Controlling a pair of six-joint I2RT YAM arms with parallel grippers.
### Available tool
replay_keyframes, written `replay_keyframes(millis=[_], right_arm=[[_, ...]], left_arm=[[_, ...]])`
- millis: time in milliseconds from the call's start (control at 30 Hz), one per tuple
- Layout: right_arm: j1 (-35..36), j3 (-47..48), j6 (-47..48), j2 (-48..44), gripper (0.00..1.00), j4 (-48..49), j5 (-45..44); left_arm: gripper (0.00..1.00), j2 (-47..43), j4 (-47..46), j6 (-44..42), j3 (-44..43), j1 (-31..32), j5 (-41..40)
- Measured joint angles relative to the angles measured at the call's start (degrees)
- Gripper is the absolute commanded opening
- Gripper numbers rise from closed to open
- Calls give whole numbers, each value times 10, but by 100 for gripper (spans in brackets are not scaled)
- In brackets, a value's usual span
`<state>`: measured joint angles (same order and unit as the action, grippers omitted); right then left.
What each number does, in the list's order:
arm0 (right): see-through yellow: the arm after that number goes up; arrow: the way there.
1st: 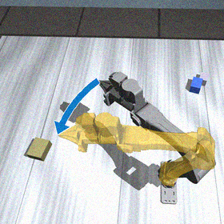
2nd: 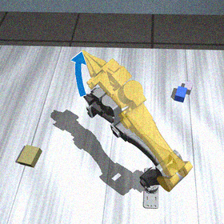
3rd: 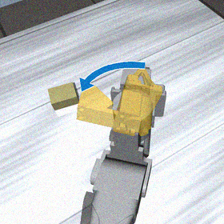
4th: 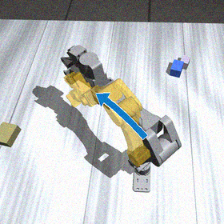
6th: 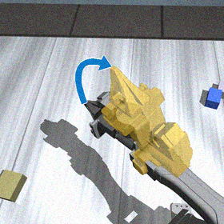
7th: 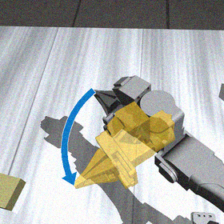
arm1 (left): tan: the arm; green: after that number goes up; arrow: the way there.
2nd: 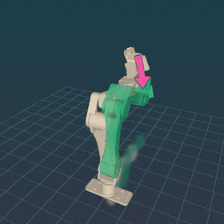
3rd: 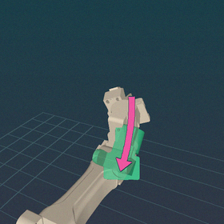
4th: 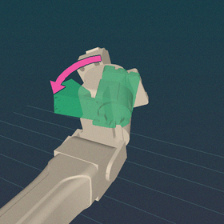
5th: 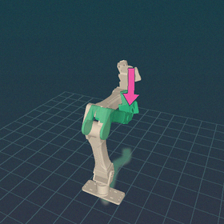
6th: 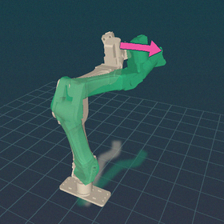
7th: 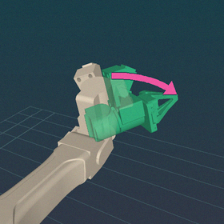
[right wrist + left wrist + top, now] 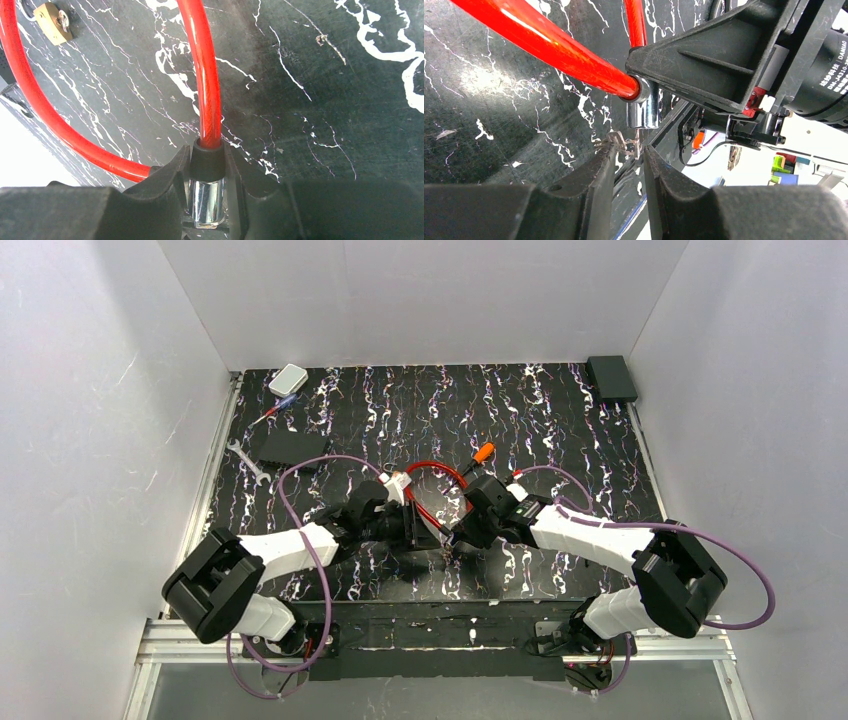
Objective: Unlock with the key
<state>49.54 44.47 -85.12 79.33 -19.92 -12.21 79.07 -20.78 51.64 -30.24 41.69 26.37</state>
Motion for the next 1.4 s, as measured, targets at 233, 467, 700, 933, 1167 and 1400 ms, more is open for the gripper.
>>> replay_keyframes(millis=[233,467,700,933,1167,1400], right_arm=[[0,0,0,0,1,0,0],[0,3,0,1,1,0,0],[0,5,0,4,1,0,0],[0,9,0,7,1,-1,2],[0,9,0,7,1,0,3],[0,9,0,10,1,-3,4]], left_arm=[[25,13,-10,5,0,1,3],[20,22,-19,11,0,5,9],[17,23,-21,14,0,8,13],[17,23,-27,15,0,9,13],[9,35,-33,17,0,11,15],[0,50,-46,23,0,14,27]])
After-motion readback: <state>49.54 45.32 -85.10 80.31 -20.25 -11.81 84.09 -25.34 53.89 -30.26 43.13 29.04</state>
